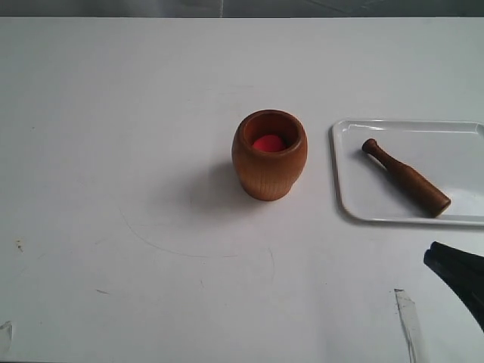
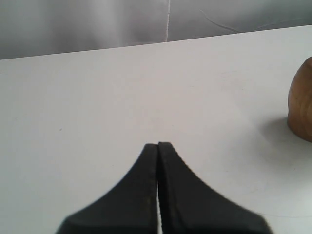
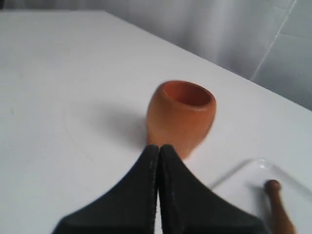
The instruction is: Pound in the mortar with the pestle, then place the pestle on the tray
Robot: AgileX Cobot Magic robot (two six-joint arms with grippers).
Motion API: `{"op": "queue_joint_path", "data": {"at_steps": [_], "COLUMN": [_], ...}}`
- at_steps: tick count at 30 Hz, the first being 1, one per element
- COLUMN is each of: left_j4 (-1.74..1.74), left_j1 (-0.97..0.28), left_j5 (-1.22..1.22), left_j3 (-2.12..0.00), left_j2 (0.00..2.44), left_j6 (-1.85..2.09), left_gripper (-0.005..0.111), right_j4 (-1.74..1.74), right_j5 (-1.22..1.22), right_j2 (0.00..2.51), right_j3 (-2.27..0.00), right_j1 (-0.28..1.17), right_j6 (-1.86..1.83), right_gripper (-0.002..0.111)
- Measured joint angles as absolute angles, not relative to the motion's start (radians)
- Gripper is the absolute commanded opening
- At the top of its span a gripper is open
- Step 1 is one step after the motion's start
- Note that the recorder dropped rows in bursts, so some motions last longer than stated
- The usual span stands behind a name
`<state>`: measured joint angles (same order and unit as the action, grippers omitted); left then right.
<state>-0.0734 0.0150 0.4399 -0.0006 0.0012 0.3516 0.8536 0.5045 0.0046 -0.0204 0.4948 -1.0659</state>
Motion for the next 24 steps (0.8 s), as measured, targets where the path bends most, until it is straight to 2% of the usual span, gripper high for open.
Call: {"op": "queue_joint_path", "data": {"at_steps": [4, 7, 17, 20, 24], "left_j4": [-0.073, -0.073, -0.073, -0.073, -0.073], "left_j1": [0.015, 0.015, 0.015, 0.015, 0.015], "left_j5": [0.440, 0.440, 0.440, 0.440, 0.440], "left_j3": [-0.001, -0.001, -0.001, -0.001, -0.001], "left_j2": [0.001, 0.001, 0.001, 0.001, 0.001], "left_j6": [0.352, 0.352, 0.352, 0.352, 0.352], "left_gripper": [0.000, 0.000, 0.000, 0.000, 0.000], "right_j4": [0.446, 0.286, 0.356, 0.288, 0.072], "right_j5": [0.513, 0.515, 0.491, 0.429, 0.186], "right_j2": [0.005, 0.005, 0.005, 0.005, 0.005], "right_j3": [-0.020, -0.020, -0.020, -0.019, -0.003], "right_j1": [0.495, 0.495, 0.495, 0.495, 0.495], "right_j6": [-1.055, -1.040, -0.983, -0.738, -0.264], "right_gripper": [0.000, 0.000, 0.000, 0.000, 0.000]}}
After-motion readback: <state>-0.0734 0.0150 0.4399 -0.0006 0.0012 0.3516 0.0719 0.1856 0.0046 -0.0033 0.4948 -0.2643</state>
